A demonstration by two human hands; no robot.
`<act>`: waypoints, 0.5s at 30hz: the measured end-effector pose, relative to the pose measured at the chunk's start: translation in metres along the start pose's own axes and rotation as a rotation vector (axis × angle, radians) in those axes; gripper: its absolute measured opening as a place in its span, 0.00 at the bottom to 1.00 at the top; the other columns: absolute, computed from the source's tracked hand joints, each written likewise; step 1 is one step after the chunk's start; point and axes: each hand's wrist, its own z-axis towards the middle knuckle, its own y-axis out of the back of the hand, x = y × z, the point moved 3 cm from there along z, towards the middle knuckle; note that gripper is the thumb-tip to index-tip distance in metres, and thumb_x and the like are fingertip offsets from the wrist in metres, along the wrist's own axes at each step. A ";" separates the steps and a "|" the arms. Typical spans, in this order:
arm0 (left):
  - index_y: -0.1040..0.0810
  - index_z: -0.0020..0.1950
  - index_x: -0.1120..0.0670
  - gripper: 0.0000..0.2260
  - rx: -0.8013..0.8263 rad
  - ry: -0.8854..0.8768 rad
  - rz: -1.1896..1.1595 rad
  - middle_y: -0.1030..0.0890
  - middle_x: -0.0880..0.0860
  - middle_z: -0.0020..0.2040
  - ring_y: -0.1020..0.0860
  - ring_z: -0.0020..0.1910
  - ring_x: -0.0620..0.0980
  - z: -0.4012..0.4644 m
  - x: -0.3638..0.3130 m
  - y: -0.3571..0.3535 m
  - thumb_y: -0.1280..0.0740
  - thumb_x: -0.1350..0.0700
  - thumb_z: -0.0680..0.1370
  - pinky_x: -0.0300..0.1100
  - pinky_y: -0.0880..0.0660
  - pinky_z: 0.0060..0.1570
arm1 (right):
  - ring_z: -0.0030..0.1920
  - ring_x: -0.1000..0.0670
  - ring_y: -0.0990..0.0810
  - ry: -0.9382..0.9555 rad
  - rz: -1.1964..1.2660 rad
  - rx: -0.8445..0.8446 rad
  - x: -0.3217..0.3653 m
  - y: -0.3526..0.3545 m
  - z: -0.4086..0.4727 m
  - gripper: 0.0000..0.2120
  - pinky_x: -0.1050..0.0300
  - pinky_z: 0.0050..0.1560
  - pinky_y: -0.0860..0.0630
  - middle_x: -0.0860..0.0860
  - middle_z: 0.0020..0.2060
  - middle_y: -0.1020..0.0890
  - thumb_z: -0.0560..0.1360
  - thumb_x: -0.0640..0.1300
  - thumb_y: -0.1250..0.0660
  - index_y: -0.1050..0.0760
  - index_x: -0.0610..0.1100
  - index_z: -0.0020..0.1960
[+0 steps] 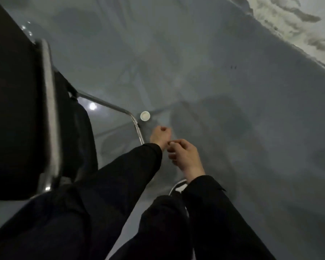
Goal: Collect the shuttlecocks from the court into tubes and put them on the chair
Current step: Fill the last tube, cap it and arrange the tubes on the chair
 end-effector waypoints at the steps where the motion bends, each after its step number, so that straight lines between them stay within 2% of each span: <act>1: 0.23 0.52 0.57 0.03 -0.034 -0.009 0.005 0.21 0.56 0.50 0.22 0.52 0.55 0.030 0.006 -0.008 0.35 0.58 0.82 0.43 0.29 0.50 | 0.42 0.51 0.21 0.017 -0.054 0.057 -0.008 0.003 0.028 0.07 0.61 0.40 0.27 0.47 0.46 0.17 0.81 0.44 0.35 0.20 0.44 0.55; 3: 0.23 0.62 0.59 0.11 -0.096 -0.023 0.036 0.19 0.57 0.58 0.22 0.57 0.56 0.089 0.022 -0.020 0.34 0.58 0.81 0.41 0.30 0.53 | 0.42 0.51 0.21 0.068 -0.120 0.168 -0.022 0.014 0.079 0.07 0.62 0.40 0.28 0.48 0.47 0.18 0.81 0.46 0.35 0.20 0.46 0.55; 6: 0.25 0.69 0.59 0.18 -0.134 -0.083 0.154 0.22 0.60 0.66 0.23 0.54 0.54 0.163 0.044 -0.029 0.32 0.54 0.80 0.40 0.30 0.55 | 0.41 0.52 0.22 0.140 -0.157 0.230 -0.042 0.029 0.135 0.06 0.64 0.38 0.27 0.49 0.46 0.18 0.81 0.46 0.35 0.20 0.49 0.55; 8: 0.26 0.72 0.59 0.23 -0.175 -0.130 0.286 0.25 0.61 0.70 0.24 0.63 0.57 0.203 0.056 -0.027 0.30 0.52 0.79 0.42 0.31 0.63 | 0.39 0.53 0.23 0.165 -0.141 0.227 -0.060 0.036 0.157 0.05 0.67 0.34 0.28 0.49 0.43 0.18 0.81 0.43 0.34 0.20 0.49 0.53; 10: 0.29 0.75 0.57 0.27 -0.202 -0.139 0.425 0.28 0.61 0.74 0.31 0.74 0.61 0.242 0.065 -0.025 0.29 0.48 0.79 0.47 0.36 0.72 | 0.36 0.56 0.23 0.154 -0.110 0.219 -0.082 0.045 0.170 0.05 0.68 0.34 0.28 0.51 0.40 0.18 0.81 0.41 0.33 0.19 0.49 0.51; 13: 0.33 0.76 0.54 0.26 -0.182 -0.043 0.568 0.41 0.63 0.79 0.43 0.79 0.66 0.291 0.084 -0.025 0.32 0.49 0.80 0.56 0.46 0.78 | 0.38 0.55 0.22 0.084 -0.108 0.227 -0.108 0.063 0.180 0.03 0.66 0.37 0.26 0.52 0.38 0.17 0.79 0.43 0.29 0.18 0.48 0.52; 15: 0.35 0.75 0.54 0.25 -0.154 0.009 0.631 0.45 0.64 0.79 0.41 0.78 0.69 0.309 0.095 -0.027 0.34 0.53 0.79 0.56 0.44 0.77 | 0.38 0.54 0.21 0.028 -0.109 0.197 -0.117 0.077 0.187 0.05 0.66 0.38 0.25 0.51 0.39 0.16 0.79 0.40 0.30 0.18 0.47 0.52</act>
